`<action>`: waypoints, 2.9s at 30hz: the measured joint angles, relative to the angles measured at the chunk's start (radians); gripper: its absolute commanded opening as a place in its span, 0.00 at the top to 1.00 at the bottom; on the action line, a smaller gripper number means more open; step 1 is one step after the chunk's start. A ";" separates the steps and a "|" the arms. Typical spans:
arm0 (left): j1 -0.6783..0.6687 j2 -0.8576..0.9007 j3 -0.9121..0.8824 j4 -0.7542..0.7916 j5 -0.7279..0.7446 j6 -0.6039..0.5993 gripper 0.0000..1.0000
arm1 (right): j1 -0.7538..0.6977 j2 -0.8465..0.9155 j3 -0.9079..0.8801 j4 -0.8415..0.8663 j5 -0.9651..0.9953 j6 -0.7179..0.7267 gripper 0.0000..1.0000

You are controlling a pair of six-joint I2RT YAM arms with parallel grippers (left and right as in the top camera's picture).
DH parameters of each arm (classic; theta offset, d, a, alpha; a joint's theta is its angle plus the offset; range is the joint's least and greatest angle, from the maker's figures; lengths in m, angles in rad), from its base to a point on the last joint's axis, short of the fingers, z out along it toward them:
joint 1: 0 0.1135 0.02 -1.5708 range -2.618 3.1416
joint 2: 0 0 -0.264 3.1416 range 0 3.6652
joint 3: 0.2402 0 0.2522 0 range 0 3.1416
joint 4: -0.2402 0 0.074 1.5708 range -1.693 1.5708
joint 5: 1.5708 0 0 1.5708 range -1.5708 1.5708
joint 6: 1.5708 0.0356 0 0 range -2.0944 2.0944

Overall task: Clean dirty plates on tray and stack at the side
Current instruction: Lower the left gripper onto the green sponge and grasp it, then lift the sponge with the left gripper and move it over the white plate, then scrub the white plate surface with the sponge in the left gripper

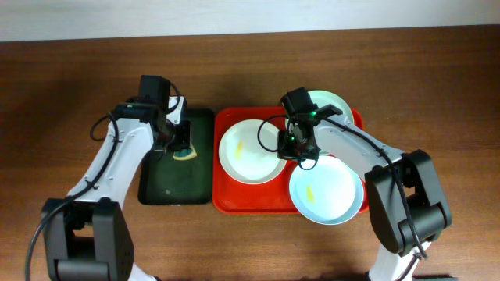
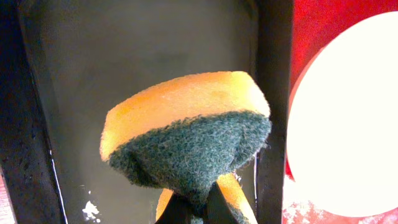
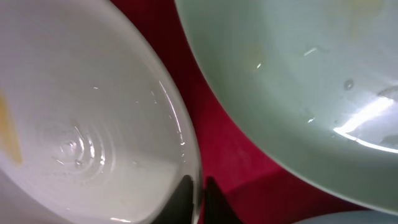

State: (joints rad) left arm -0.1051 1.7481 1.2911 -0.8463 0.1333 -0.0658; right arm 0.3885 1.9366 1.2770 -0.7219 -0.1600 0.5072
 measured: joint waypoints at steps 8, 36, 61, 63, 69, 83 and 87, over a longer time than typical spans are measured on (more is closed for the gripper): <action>0.000 0.000 0.002 -0.043 -0.003 0.021 1.00 | 0.000 0.000 0.000 0.000 -0.025 0.006 0.71; 0.000 0.000 0.089 -0.140 -0.055 0.017 1.00 | 0.000 0.000 0.000 0.024 -0.029 -0.013 0.95; -0.190 0.024 0.142 -0.050 0.063 -0.029 1.00 | -0.007 0.000 0.000 0.017 -0.071 -0.094 0.96; -0.240 0.064 0.144 -0.013 0.069 -0.045 1.00 | -0.007 0.000 0.000 0.015 -0.071 -0.098 0.96; -0.256 0.168 0.145 0.013 0.070 -0.066 1.00 | -0.007 0.000 0.000 0.011 -0.074 -0.101 0.96; -0.262 0.322 0.156 0.025 0.088 -0.092 1.00 | -0.007 0.000 0.000 0.008 -0.074 -0.104 0.96; -0.280 0.333 0.166 0.026 0.094 -0.093 1.00 | -0.007 0.000 0.000 0.008 -0.074 -0.104 0.96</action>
State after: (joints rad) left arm -0.3855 2.0815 1.4570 -0.8207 0.2272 -0.1593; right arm 0.3817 1.9366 1.2766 -0.7143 -0.2340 0.4030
